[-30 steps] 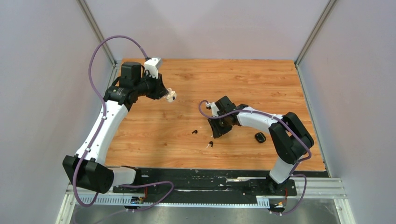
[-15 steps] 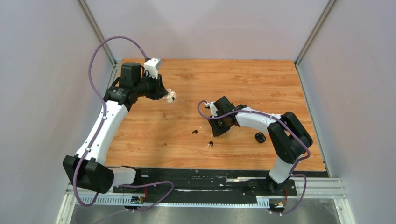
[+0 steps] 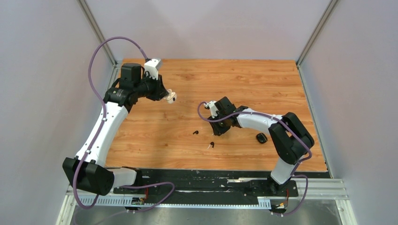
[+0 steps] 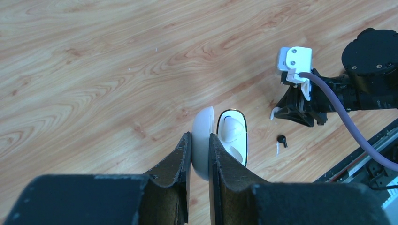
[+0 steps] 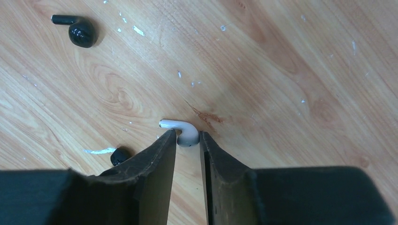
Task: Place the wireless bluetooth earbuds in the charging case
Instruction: Pick up the earbud from the center of the board, then place the earbud in the charging case.
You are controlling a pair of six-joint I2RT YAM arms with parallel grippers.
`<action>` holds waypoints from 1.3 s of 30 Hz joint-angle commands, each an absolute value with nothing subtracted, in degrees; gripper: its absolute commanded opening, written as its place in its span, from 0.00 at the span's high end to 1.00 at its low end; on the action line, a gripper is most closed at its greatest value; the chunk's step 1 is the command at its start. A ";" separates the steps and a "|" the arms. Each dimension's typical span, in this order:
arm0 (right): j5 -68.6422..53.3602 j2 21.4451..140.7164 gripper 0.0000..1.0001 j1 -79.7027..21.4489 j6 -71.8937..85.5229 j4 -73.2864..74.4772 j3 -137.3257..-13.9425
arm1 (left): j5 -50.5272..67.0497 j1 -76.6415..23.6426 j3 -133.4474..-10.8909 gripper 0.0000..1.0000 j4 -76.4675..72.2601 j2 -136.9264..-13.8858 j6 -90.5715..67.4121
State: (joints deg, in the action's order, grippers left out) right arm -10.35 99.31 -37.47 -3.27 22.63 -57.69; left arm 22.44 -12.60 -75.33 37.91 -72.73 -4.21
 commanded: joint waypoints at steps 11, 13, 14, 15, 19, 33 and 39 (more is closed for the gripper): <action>-8.05 97.43 1.00 -37.54 -10.93 22.58 -55.90 | 23.56 -12.13 -74.89 1.00 36.11 -71.51 -4.83; -6.83 95.40 1.00 -37.59 -15.52 23.64 -57.18 | 23.91 -12.13 -74.48 1.00 35.97 -71.77 -4.95; -5.71 94.04 1.00 -37.57 -18.19 24.30 -58.75 | 24.17 -12.13 -74.37 1.00 35.71 -71.92 -5.11; -4.60 92.41 1.00 -37.53 -20.46 24.46 -59.85 | 24.70 -12.13 -74.27 1.00 35.57 -72.41 -5.72; -6.55 82.75 1.00 -37.53 -33.00 20.71 -63.33 | 26.42 -12.24 -75.46 1.00 34.62 -74.84 -8.13; -28.62 70.59 1.00 -40.60 -68.92 -7.27 -64.77 | 28.78 -20.58 -84.39 1.00 31.55 -84.27 -15.81; -31.43 70.65 1.00 -43.09 -79.23 -6.86 -62.16 | 29.57 -22.37 -86.55 1.00 32.21 -84.21 -16.36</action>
State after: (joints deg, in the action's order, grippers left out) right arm -26.48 71.57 -41.91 -68.12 -4.71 -63.66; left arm 27.92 -21.80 -83.57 33.52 -85.14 -14.57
